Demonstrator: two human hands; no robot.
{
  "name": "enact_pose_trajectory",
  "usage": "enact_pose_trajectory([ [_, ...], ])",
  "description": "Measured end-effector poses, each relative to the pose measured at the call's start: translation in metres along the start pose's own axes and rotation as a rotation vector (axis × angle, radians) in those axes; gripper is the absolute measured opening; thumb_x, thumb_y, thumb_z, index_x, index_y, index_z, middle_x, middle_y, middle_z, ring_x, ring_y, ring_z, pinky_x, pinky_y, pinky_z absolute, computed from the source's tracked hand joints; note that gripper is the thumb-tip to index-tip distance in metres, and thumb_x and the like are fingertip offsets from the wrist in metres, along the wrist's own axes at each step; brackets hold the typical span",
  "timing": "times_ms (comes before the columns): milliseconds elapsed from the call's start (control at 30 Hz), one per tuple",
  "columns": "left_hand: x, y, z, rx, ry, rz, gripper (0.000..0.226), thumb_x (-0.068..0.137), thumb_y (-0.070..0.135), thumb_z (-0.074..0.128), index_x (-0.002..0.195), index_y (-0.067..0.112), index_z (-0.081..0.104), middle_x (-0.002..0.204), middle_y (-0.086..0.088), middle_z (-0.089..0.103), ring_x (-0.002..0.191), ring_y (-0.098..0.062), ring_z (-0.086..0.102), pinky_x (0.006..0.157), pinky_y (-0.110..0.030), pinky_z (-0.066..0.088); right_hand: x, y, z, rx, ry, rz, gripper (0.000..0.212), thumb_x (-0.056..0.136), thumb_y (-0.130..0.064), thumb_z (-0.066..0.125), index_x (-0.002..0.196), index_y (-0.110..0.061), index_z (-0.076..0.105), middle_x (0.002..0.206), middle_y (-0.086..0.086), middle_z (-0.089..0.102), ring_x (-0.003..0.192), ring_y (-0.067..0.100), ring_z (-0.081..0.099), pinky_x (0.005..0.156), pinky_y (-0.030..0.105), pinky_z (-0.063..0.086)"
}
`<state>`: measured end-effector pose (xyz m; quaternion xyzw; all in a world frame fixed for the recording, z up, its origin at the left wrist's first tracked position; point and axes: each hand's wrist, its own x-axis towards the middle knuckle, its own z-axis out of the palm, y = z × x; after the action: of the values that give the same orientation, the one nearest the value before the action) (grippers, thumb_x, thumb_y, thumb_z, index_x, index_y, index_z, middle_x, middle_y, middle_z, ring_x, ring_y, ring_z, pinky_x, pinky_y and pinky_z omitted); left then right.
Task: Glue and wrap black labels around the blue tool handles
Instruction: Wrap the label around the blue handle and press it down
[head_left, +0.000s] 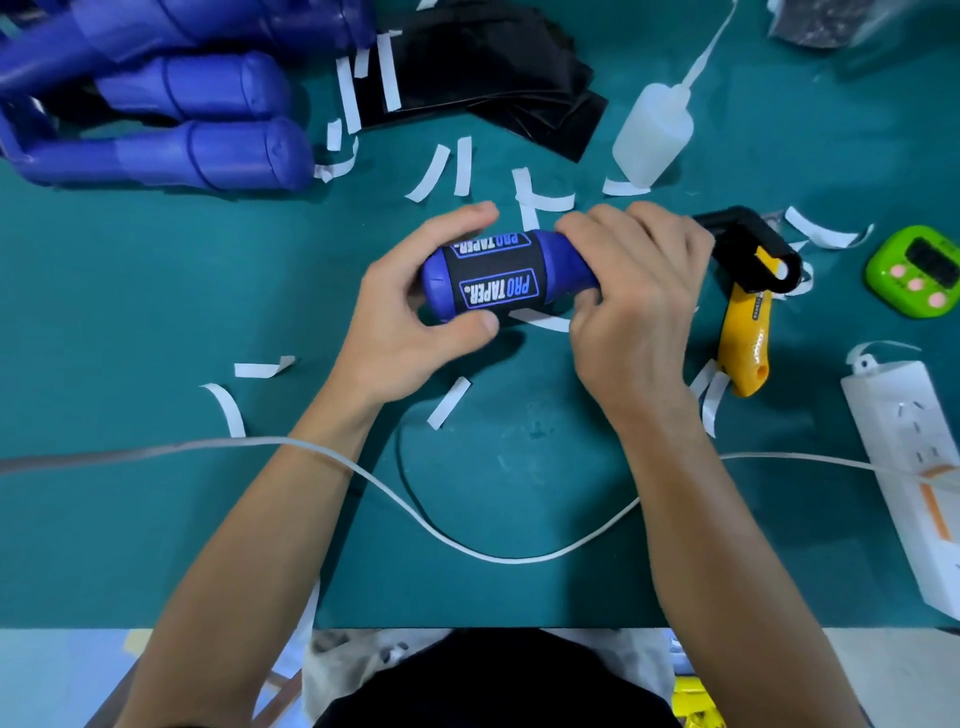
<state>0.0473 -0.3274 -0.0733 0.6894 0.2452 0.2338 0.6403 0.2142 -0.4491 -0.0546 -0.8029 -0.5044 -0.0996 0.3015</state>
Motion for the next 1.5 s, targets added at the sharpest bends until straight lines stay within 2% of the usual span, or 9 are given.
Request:
enact_pose_trajectory([
  [100, 0.001, -0.003, 0.0, 0.018, -0.006, 0.031, 0.075, 0.074, 0.012, 0.088, 0.143, 0.014, 0.058, 0.14, -0.001, 0.064, 0.127, -0.026, 0.061, 0.104, -0.036, 0.049, -0.002, -0.006, 0.003, -0.033, 0.038, -0.015, 0.042, 0.077, 0.01, 0.059, 0.11, -0.009, 0.077, 0.102, 0.007, 0.071, 0.101, 0.031, 0.057, 0.091, 0.043, 0.034],
  [267, 0.001, -0.005, -0.002, 0.039, 0.036, 0.11, 0.07, 0.074, 0.008, 0.088, 0.139, 0.011, 0.06, 0.139, 0.002, 0.065, 0.127, -0.024, 0.062, 0.106, -0.032, 0.048, -0.002, -0.007, 0.004, -0.076, 0.072, -0.019, 0.042, 0.079, 0.009, 0.061, 0.108, -0.015, 0.079, 0.1, 0.007, 0.071, 0.101, 0.027, 0.053, 0.09, 0.042, 0.033],
  [533, 0.004, -0.005, -0.004, -0.034, 0.027, 0.061, 0.057, 0.073, 0.012, 0.09, 0.125, 0.019, 0.067, 0.125, 0.003, 0.07, 0.113, -0.024, 0.067, 0.096, -0.032, 0.053, 0.0, -0.006, 0.003, -0.059, 0.07, -0.036, 0.041, 0.083, 0.008, 0.058, 0.109, -0.015, 0.08, 0.1, 0.007, 0.071, 0.101, 0.026, 0.049, 0.092, 0.043, 0.035],
  [800, 0.006, -0.003, -0.004, -0.06, 0.032, 0.018, 0.056, 0.071, 0.012, 0.089, 0.122, 0.018, 0.067, 0.121, 0.001, 0.071, 0.108, -0.022, 0.068, 0.093, -0.03, 0.054, 0.002, -0.007, 0.002, -0.049, 0.036, -0.061, 0.048, 0.078, 0.008, 0.056, 0.115, -0.013, 0.078, 0.1, 0.009, 0.069, 0.094, 0.032, 0.061, 0.091, 0.045, 0.037],
  [967, 0.002, 0.0, -0.001, -0.139, 0.175, -0.094, 0.055, 0.072, 0.022, 0.086, 0.124, 0.015, 0.068, 0.107, 0.004, 0.076, 0.096, -0.018, 0.07, 0.086, -0.031, 0.057, 0.001, -0.014, -0.003, -0.019, -0.07, -0.047, 0.056, 0.066, 0.001, 0.058, 0.119, -0.008, 0.074, 0.094, 0.003, 0.07, 0.085, 0.03, 0.062, 0.084, 0.044, 0.041],
  [1100, 0.003, 0.004, -0.001, -0.265, 0.103, -0.138, 0.088, 0.074, 0.054, 0.089, 0.142, 0.01, 0.054, 0.124, -0.012, 0.071, 0.111, -0.031, 0.066, 0.096, -0.053, 0.056, 0.0, -0.019, -0.007, -0.031, -0.16, -0.018, 0.05, 0.063, -0.005, 0.062, 0.112, -0.007, 0.073, 0.081, 0.005, 0.064, 0.073, 0.032, 0.054, 0.071, 0.041, 0.04],
  [1167, 0.005, 0.004, -0.003, -0.308, 0.014, -0.15, 0.103, 0.07, 0.052, 0.093, 0.15, 0.01, 0.044, 0.128, -0.02, 0.061, 0.114, -0.035, 0.058, 0.099, -0.059, 0.048, 0.0, -0.02, -0.009, -0.018, -0.219, 0.013, 0.049, 0.066, -0.008, 0.064, 0.115, -0.006, 0.072, 0.078, 0.007, 0.061, 0.069, 0.033, 0.05, 0.066, 0.04, 0.037],
  [1333, 0.004, 0.002, 0.001, -0.297, 0.054, -0.1, 0.099, 0.073, 0.034, 0.094, 0.15, 0.006, 0.038, 0.136, -0.017, 0.057, 0.114, -0.022, 0.061, 0.098, -0.034, 0.051, -0.003, -0.022, -0.014, 0.005, -0.347, 0.078, 0.049, 0.073, -0.014, 0.061, 0.122, -0.01, 0.069, 0.082, 0.006, 0.066, 0.068, 0.033, 0.052, 0.062, 0.036, 0.036],
  [1500, 0.005, -0.002, 0.001, -0.151, 0.155, -0.042, 0.08, 0.073, 0.02, 0.09, 0.142, 0.009, 0.05, 0.14, -0.009, 0.053, 0.11, -0.014, 0.058, 0.09, -0.028, 0.052, -0.006, -0.023, -0.012, -0.012, -0.418, 0.105, 0.055, 0.077, -0.019, 0.055, 0.131, -0.013, 0.065, 0.084, 0.005, 0.067, 0.065, 0.03, 0.045, 0.061, 0.033, 0.028],
])
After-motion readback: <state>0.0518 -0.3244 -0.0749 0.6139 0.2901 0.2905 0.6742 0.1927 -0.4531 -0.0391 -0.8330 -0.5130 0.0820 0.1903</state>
